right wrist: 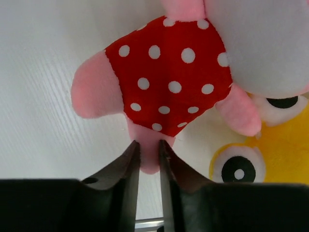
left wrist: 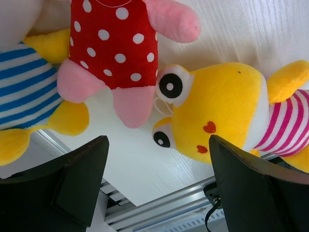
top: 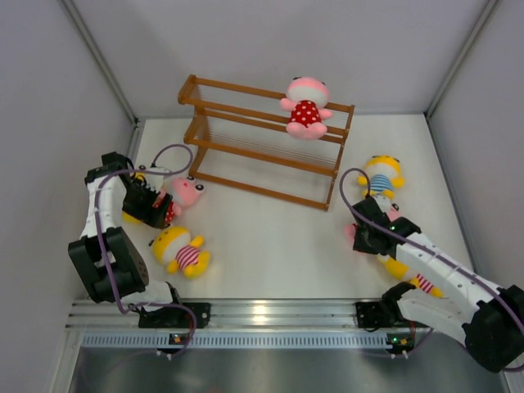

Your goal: Place and organize the stuffed toys onto the shelf

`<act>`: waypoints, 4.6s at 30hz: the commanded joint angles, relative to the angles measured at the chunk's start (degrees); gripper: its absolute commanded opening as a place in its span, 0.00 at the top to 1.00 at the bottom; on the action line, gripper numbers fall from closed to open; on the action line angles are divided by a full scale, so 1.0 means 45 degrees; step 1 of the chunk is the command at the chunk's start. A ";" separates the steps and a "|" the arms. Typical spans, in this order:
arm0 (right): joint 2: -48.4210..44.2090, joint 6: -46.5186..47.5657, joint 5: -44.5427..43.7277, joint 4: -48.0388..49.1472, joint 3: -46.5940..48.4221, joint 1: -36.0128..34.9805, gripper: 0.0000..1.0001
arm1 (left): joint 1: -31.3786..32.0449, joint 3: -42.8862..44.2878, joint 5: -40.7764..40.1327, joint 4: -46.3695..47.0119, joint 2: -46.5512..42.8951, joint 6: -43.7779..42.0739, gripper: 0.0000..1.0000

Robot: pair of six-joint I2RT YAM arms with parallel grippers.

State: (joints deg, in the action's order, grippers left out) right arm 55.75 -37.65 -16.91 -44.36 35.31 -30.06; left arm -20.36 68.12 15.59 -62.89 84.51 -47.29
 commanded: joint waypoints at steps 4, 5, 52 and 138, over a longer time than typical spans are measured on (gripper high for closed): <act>0.0327 -0.0169 -0.0833 -0.0044 0.0629 -0.0777 1.00 | 0.0655 -0.0351 0.0948 -0.0223 -0.0829 -0.0214 0.09; 0.0404 0.0063 -0.0794 -0.0084 0.0746 -0.0915 1.00 | 0.1160 -0.0429 0.1065 -0.0223 -0.0908 -0.0234 0.09; 0.6870 0.8249 0.2294 0.4761 0.8950 -1.0116 1.00 | 0.5520 0.0176 0.6711 -0.2977 0.0674 -0.0664 0.02; 0.9895 1.6979 -0.3330 0.6360 1.7269 -0.6856 1.00 | 0.5774 1.1014 0.3978 0.4458 0.1354 0.7205 1.00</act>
State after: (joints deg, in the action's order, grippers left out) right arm 96.92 36.47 -27.07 -18.85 108.55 -63.33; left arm 5.41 116.20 36.18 -54.50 86.28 -22.81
